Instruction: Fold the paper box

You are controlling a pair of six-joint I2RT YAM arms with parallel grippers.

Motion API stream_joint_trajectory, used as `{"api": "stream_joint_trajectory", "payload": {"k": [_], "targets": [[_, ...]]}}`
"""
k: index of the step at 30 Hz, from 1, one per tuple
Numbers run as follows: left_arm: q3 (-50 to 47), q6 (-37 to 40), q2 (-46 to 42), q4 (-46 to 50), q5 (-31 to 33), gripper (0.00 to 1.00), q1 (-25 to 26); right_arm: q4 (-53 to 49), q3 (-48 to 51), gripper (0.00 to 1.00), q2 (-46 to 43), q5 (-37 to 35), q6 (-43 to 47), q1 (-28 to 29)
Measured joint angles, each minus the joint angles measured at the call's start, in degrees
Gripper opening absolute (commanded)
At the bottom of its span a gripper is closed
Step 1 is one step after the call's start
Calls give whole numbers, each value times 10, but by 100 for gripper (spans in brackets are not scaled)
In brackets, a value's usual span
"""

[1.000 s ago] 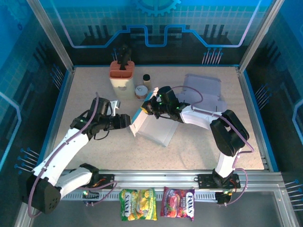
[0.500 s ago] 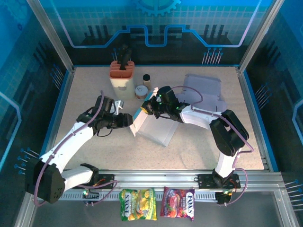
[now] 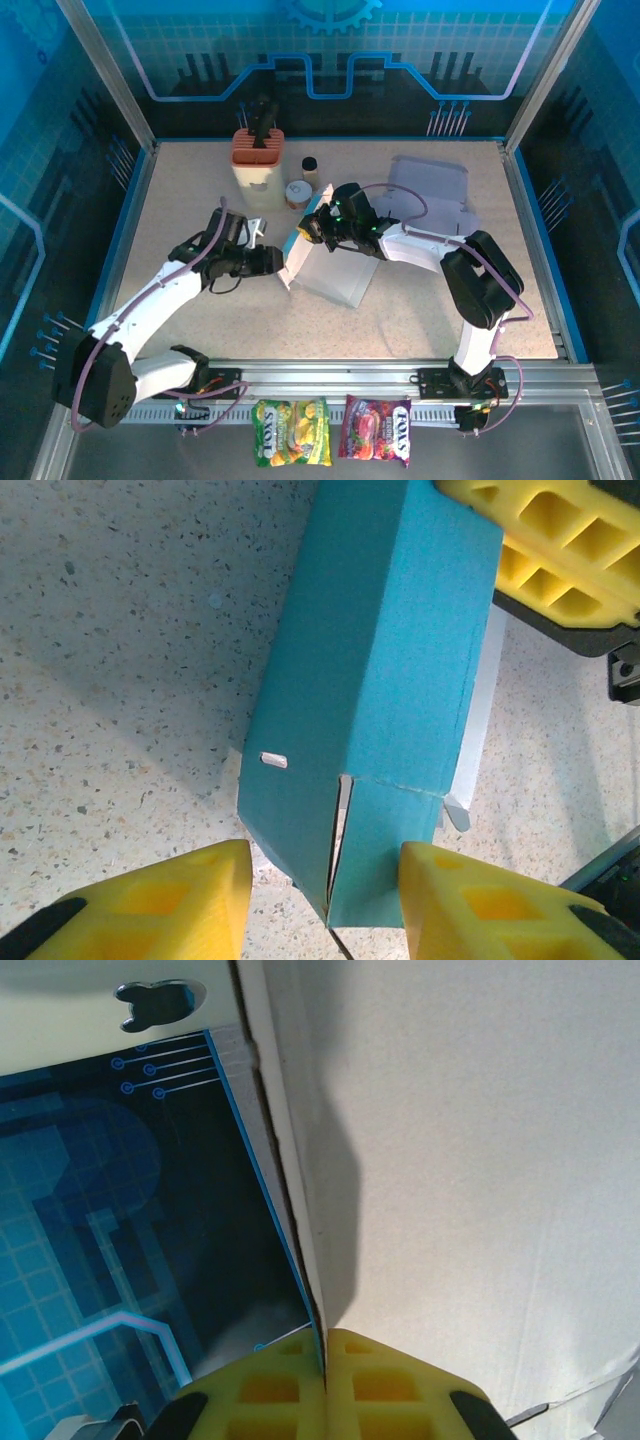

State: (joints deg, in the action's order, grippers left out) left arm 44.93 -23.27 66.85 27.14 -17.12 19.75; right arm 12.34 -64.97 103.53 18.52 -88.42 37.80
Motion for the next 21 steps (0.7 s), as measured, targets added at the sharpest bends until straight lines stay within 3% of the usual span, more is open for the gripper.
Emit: {"api": "stream_joint_trajectory", "payload": {"k": [11, 16, 18, 21], "targets": [[0, 19, 2, 35, 46, 48, 17, 19, 0, 0, 0, -7, -50, 0], [0, 21, -57, 50, 59, 60, 17, 20, 0, 0, 0, -12, -55, 0], [5, 12, -97, 59, 68, 57, 14, 28, 2, 0, 0, -16, -59, 0], [10, -5, -143, 66, 75, 42, -6, 37, 5, 0, 0, -20, -61, 0]]}}
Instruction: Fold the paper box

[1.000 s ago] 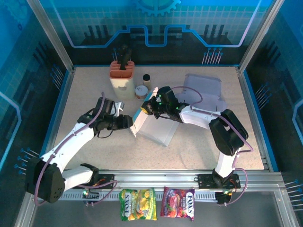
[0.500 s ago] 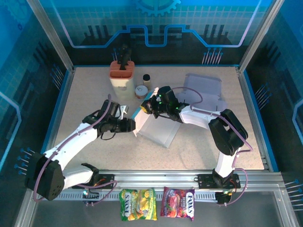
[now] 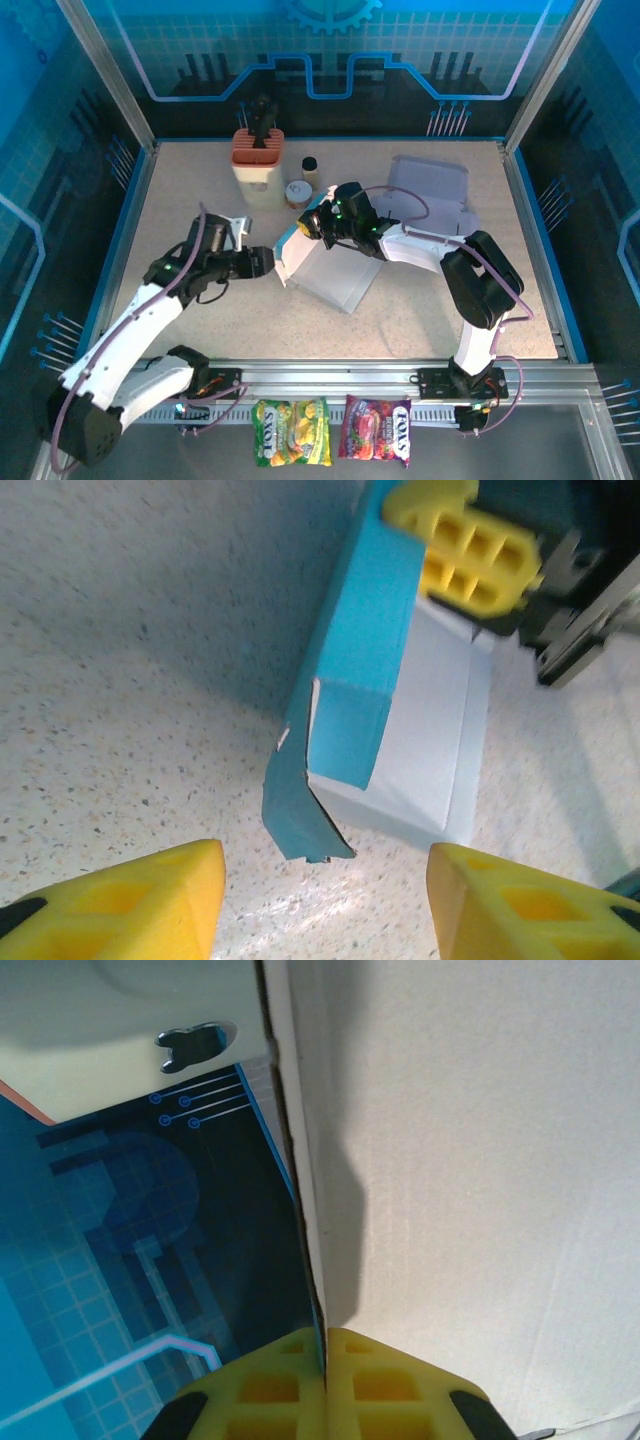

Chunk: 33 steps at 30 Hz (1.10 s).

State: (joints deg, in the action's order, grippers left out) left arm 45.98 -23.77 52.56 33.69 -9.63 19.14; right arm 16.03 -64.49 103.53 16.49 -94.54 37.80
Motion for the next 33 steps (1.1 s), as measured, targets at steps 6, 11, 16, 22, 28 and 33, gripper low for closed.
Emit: {"api": "stream_joint_trajectory", "payload": {"k": [6, 11, 16, 22, 28, 33], "targets": [[-42, -34, -6, -1, 10, 32, -37, 10, 0, 0, 0, -7, -4, 0], [-120, -45, 3, -53, 2, 35, -37, 21, 10, 0, 0, -9, -6, 1], [-160, -42, 2, -126, -3, 44, -16, 33, 19, 0, 0, -9, -6, 2], [-172, -31, 20, -198, -2, 46, 35, 52, 31, 0, 0, -11, -6, 7], [-186, -19, 46, -248, 14, 42, 44, 60, 34, 0, 0, -20, -13, 12], [-188, 6, 73, -291, 23, 38, 50, 82, 46, 0, 0, -34, -17, 16]]}}
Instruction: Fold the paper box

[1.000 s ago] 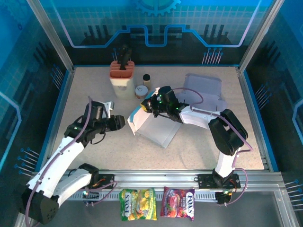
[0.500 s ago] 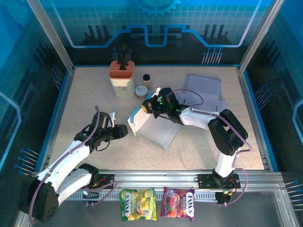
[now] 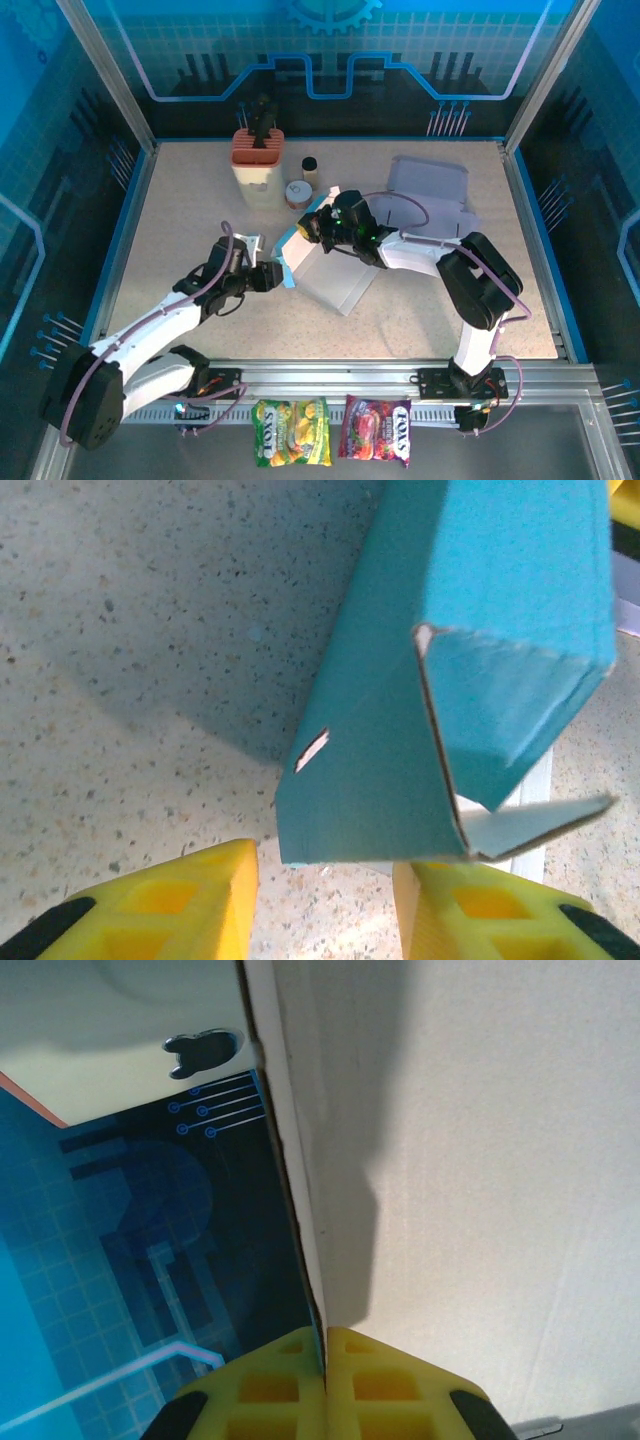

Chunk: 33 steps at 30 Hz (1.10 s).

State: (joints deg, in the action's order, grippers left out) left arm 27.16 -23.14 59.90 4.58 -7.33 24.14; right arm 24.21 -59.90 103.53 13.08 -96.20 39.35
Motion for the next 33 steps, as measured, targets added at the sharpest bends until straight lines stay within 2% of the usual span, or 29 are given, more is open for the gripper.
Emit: {"api": "stream_joint_trajectory", "payload": {"k": [7, 14, 24, 33], "targets": [[-15, 40, 20, -42, 20, 32, 24, 69, 42, 0, 0, -27, -3, 19], [-22, 62, 34, -78, 51, 32, 45, 89, 51, 0, 0, -37, -7, 20], [-41, 59, 65, -144, 119, 29, 76, 126, 69, 0, 0, -65, -17, 24], [-49, 51, 114, -228, 166, 28, 101, 241, 131, 0, 1, -135, -36, 35]]}}
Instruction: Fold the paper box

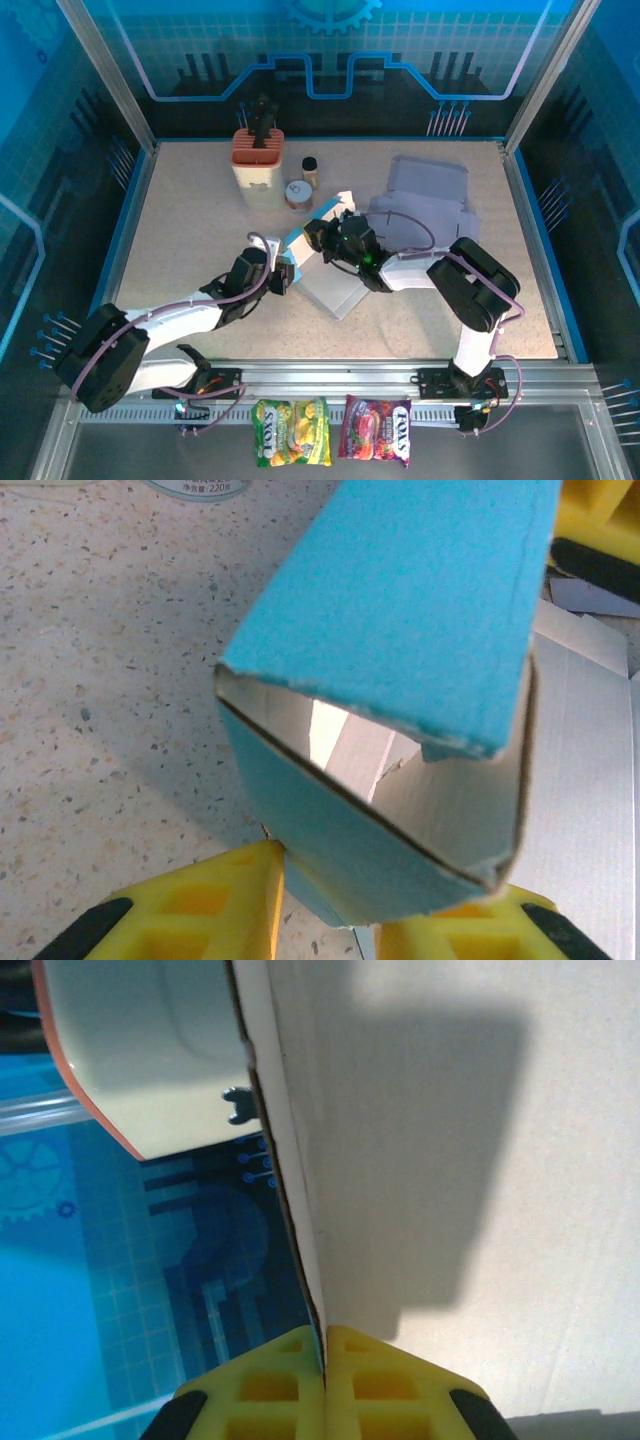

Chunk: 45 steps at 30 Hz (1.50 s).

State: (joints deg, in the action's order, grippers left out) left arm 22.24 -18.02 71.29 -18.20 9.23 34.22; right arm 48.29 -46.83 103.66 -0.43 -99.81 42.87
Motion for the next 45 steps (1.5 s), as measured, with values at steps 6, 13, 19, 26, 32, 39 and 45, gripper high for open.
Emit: {"api": "stream_joint_trajectory", "payload": {"k": [6, 13, 19, 26, 32, 39, 45], "targets": [[1, -1, 28, -35, 35, 32, 15, 33, 9, 0, 9, -27, -12, 3], [2, -15, 65, -62, 80, 31, 37, 36, 9, 0, 9, -37, -20, 9], [6, -17, 89, -88, 113, 27, 47, 39, 11, 0, 9, -52, -23, 10], [22, -20, 103, -78, 151, 26, 63, 63, 24, 0, 9, -63, -24, 10], [43, -32, 119, -56, 185, 24, 73, 75, 29, 0, 9, -79, -29, 16], [64, -46, 137, -39, 218, 14, 79, 79, 29, 0, 8, -86, -29, 18], [78, -56, 150, -27, 237, 11, 79, 75, 29, 0, 2, -91, -29, 18]]}}
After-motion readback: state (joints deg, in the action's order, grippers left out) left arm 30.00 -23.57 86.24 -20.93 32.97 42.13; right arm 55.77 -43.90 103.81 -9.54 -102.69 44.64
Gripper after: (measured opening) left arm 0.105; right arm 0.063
